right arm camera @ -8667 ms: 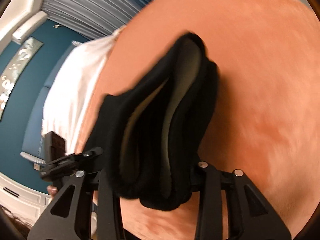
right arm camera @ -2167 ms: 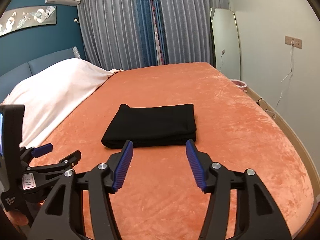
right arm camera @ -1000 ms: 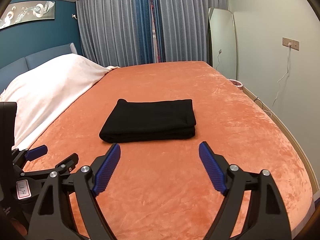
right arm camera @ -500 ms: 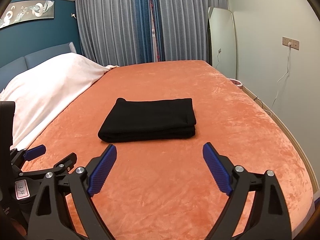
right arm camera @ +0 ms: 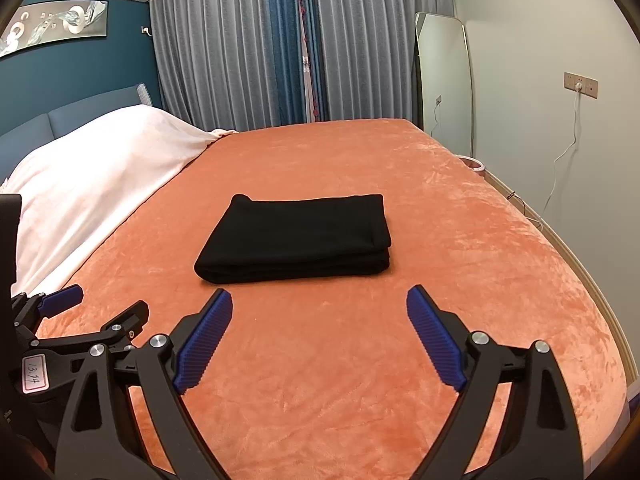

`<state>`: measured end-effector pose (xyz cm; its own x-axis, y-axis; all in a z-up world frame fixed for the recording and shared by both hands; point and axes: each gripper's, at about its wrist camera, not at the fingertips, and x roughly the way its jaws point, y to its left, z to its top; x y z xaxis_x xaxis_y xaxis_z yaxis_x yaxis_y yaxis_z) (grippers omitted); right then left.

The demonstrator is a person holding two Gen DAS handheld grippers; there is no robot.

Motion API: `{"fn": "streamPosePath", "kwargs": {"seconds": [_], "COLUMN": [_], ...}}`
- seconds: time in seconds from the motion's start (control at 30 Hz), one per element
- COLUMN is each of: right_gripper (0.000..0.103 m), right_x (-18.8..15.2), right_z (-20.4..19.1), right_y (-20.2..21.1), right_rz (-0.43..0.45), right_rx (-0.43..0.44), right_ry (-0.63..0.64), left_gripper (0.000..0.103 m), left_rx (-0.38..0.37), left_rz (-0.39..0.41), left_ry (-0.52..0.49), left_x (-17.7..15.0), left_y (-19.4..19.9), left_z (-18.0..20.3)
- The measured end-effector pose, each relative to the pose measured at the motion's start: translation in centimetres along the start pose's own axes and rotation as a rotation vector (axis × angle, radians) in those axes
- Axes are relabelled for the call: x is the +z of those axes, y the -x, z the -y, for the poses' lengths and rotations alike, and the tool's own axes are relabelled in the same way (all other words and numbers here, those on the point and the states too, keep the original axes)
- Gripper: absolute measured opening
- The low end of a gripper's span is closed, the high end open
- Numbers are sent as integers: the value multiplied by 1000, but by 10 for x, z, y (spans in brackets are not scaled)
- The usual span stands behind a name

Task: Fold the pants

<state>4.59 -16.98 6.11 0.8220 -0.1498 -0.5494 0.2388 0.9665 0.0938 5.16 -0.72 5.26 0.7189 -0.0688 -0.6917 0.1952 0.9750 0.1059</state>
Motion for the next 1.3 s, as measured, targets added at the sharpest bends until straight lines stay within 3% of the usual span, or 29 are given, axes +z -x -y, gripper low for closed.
{"fn": "streamPosePath", "kwargs": {"seconds": [0.77, 1.0, 1.1, 1.2, 1.3], "right_gripper": [87, 87, 87, 87, 87], "right_x": [2, 2, 1, 0, -3], "right_z": [5, 6, 7, 7, 6], "right_y": [3, 3, 3, 3, 4], "right_rz": [18, 18, 16, 13, 9], "right_rx": [-21, -26, -28, -30, -32], "right_ry": [-21, -23, -20, -23, -21], "left_gripper": [87, 87, 87, 87, 87], "left_rx": [-24, -103, -67, -50, 35], "left_rz": [25, 48, 97, 93, 55], "left_ry": [21, 11, 58, 38, 5], "left_x": [6, 7, 4, 4, 2], "left_y": [4, 1, 2, 0, -2], "left_z": [-1, 2, -2, 1, 6]}}
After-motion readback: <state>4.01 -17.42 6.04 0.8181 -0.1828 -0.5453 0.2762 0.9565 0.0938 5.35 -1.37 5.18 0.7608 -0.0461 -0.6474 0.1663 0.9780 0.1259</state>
